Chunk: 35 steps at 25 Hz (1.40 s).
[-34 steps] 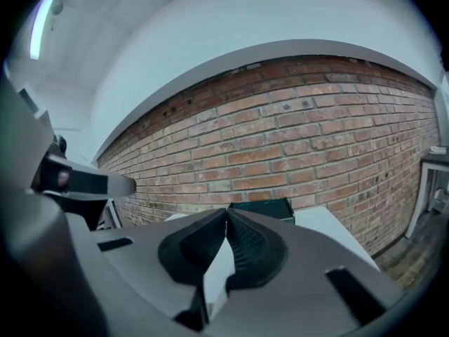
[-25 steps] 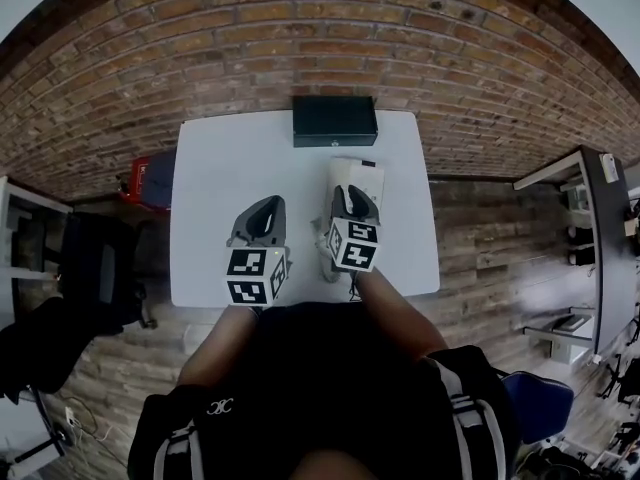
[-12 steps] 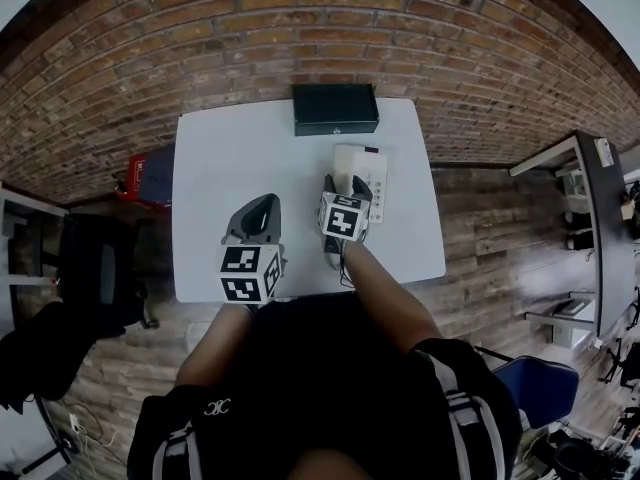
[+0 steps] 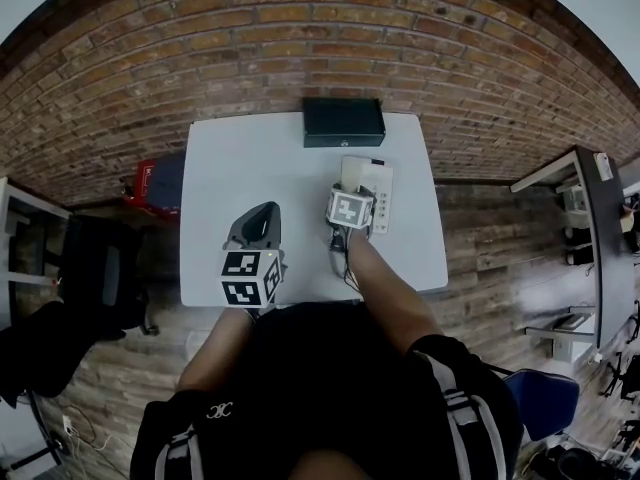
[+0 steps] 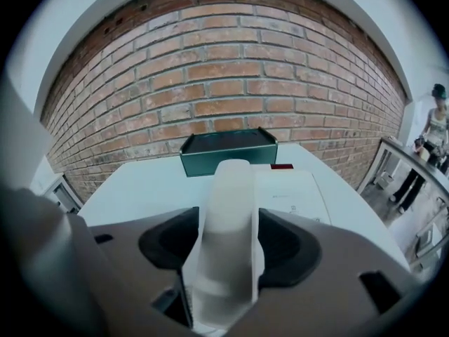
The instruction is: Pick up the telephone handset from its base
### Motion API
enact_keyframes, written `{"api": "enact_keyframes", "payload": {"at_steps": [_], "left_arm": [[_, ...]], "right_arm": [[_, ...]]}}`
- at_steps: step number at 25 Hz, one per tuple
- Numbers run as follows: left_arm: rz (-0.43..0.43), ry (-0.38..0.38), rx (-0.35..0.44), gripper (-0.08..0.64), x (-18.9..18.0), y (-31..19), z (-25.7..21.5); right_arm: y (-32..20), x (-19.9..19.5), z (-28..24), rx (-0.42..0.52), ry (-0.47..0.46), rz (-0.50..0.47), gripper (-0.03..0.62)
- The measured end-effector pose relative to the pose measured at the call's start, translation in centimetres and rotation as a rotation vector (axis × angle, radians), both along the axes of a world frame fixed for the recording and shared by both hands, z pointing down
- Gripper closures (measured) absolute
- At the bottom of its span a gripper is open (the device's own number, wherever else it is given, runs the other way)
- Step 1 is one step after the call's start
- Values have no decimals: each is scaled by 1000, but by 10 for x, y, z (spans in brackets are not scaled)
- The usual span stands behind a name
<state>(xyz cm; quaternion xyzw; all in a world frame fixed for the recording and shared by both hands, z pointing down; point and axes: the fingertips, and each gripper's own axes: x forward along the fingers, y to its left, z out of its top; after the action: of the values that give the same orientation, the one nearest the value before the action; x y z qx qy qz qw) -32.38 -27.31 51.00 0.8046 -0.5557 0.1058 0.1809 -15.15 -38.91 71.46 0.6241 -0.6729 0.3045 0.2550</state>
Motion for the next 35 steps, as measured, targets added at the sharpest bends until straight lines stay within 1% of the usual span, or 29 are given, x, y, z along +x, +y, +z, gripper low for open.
{"api": "enact_keyframes", "payload": {"at_steps": [3, 5, 7, 13, 17, 26, 31, 35], "left_arm": [[-7, 2, 4, 558, -3, 1, -2], [-11, 4, 4, 558, -5, 1, -3], [-11, 7, 5, 558, -5, 2, -3], [0, 12, 9, 558, 0, 7, -5], [9, 21, 6, 558, 3, 11, -4], [57, 29, 5, 558, 17, 19, 0], [79, 32, 2, 558, 24, 21, 2], [90, 34, 1, 558, 27, 20, 3]], "right_arm": [[1, 1, 9, -68, -22, 21, 368], [3, -2, 13, -103, -37, 17, 368], [2, -3, 13, -110, -35, 11, 385], [8, 2, 6, -99, -20, 12, 388], [9, 3, -12, -18, -2, -11, 388], [31, 14, -71, 144, -67, 0, 388], [49, 15, -111, 284, -75, -46, 388], [62, 15, -150, 400, -94, -60, 388]]}}
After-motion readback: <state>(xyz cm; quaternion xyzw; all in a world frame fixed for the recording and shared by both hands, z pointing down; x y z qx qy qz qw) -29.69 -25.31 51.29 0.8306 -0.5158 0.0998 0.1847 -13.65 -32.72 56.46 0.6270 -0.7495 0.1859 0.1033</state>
